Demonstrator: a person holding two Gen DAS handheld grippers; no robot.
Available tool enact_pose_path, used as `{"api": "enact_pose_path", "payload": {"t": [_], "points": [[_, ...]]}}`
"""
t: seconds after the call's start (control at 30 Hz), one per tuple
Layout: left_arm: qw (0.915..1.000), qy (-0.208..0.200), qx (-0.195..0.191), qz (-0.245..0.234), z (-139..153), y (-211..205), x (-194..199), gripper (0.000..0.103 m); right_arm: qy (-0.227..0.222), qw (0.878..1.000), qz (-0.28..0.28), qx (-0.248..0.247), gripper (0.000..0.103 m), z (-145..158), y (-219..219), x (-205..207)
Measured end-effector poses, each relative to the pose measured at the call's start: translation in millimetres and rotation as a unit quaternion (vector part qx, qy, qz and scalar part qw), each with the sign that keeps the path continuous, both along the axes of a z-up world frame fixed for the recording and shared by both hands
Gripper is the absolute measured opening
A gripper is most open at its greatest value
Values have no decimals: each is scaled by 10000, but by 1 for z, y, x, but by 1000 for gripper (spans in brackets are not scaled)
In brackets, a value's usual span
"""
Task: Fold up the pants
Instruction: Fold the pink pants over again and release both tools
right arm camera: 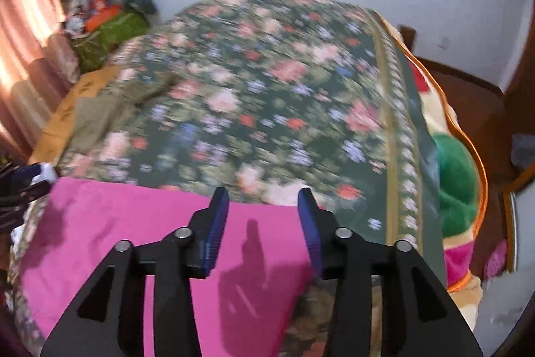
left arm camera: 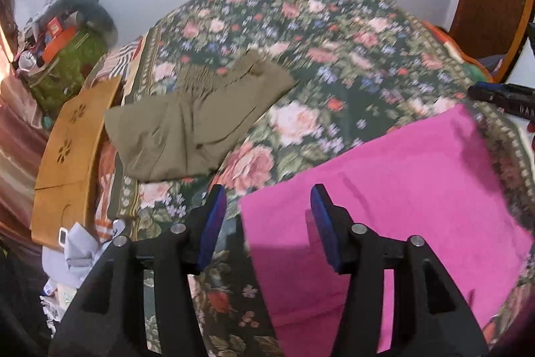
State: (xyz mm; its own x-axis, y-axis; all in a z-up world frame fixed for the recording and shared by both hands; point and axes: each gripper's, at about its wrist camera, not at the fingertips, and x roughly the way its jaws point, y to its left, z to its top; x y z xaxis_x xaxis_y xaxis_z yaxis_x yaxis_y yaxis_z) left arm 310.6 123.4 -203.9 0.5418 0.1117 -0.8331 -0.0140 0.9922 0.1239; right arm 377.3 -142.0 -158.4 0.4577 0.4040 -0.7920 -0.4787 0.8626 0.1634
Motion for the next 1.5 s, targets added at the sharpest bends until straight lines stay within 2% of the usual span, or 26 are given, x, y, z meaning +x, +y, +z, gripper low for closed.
{"api": "enact_pose_path", "payload": {"t": [0.1, 0.2, 0.37, 0.57, 0.7, 0.77, 0.83, 0.9, 1.03, 1.23, 1.5], "points": [[9998, -147, -119, -61, 10, -10, 3, 62, -123, 9993, 315, 159, 51, 12, 20, -10], [9995, -188, -229, -133, 13, -18, 8, 64, -217, 9976, 605, 268, 62, 17, 41, -20], [9995, -112, -232, -164, 7, -25, 18, 66, -143, 9950, 921, 350, 64, 12, 69, -30], [9994, 243, -163, -198, -16, -26, 24, 68, 468, 9925, 1111, 206, 67, -22, 92, -31], [9980, 554, -285, -134, -33, -21, 26, 75, 1016, 9873, 1225, 8, 67, -50, 100, -33], [9963, 774, -359, -120, -42, -19, 28, 75, 1286, 9831, 1297, -145, 67, -62, 102, -36], [9941, 990, -415, -157, -51, -18, 28, 77, 1326, 9826, 1291, -180, 76, -68, 100, -41], [9938, 1021, -418, -167, -54, -19, 26, 82, 1306, 9825, 1308, -204, 79, -67, 98, -45], [9929, 1082, -424, -268, -55, -23, 17, 88, 1321, 9825, 1301, -206, 81, -66, 88, -56], [9940, 1022, -280, -273, -50, -26, -4, 89, 1360, 9834, 1184, -191, 81, -61, 68, -73], [9940, 986, -468, -83, -38, -19, -37, 89, 1153, 9871, 1080, -270, 81, -50, 46, -102]]}}
